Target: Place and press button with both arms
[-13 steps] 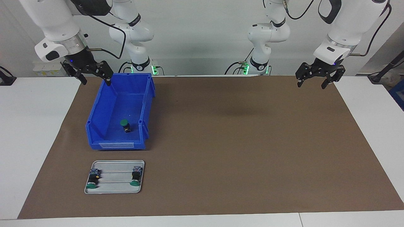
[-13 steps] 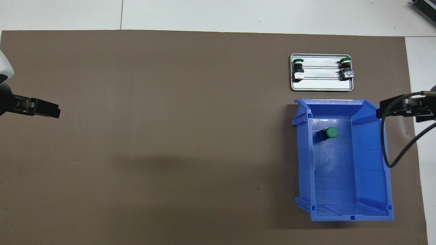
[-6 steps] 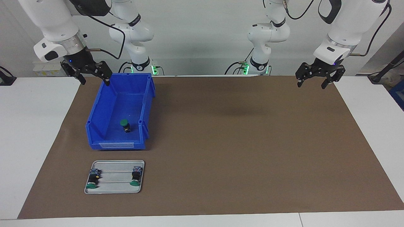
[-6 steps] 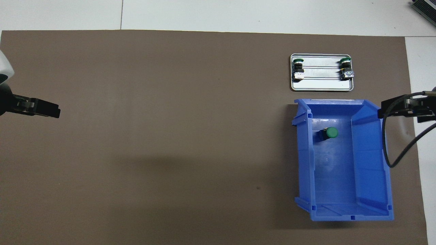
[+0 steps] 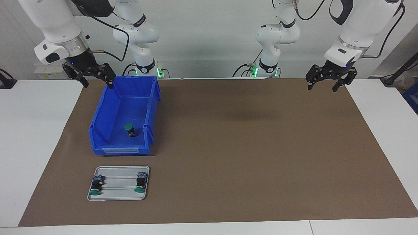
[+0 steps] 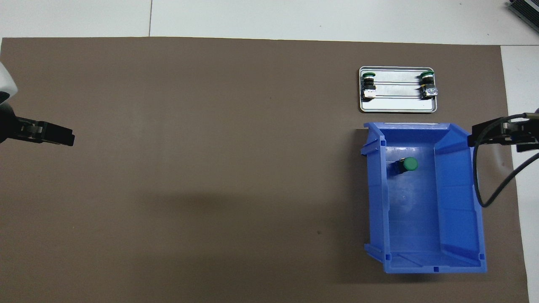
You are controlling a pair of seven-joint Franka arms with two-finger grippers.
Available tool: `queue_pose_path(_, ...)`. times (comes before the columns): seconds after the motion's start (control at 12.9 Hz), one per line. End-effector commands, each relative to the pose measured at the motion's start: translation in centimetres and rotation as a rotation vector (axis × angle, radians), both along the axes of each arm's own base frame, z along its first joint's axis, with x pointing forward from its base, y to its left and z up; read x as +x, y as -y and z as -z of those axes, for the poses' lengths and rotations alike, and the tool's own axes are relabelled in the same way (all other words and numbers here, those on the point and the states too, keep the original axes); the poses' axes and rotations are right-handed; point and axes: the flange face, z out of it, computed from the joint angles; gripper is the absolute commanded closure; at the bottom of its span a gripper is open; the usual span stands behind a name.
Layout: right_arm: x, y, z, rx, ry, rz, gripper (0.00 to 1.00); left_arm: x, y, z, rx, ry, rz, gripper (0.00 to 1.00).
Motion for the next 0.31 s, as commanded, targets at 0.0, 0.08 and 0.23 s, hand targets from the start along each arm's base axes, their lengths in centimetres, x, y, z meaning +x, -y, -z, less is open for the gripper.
queue_pose_path(0.0, -0.68, 0.63, -0.07, -0.048, 0.008, 0.010, 0.00, -0.88, -0.25, -0.06, 0.008, -0.004, -0.002, 0.00)
queue_pose_path(0.08, -0.69, 0.76, -0.08, -0.060, 0.008, 0.013, 0.00, -0.88, -0.25, -0.06, 0.008, -0.004, -0.002, 0.00)
queue_pose_path(0.23, -0.69, 0.85, -0.08, -0.060, 0.008, 0.016, 0.00, -0.88, -0.25, -0.06, 0.008, -0.004, -0.002, 0.00)
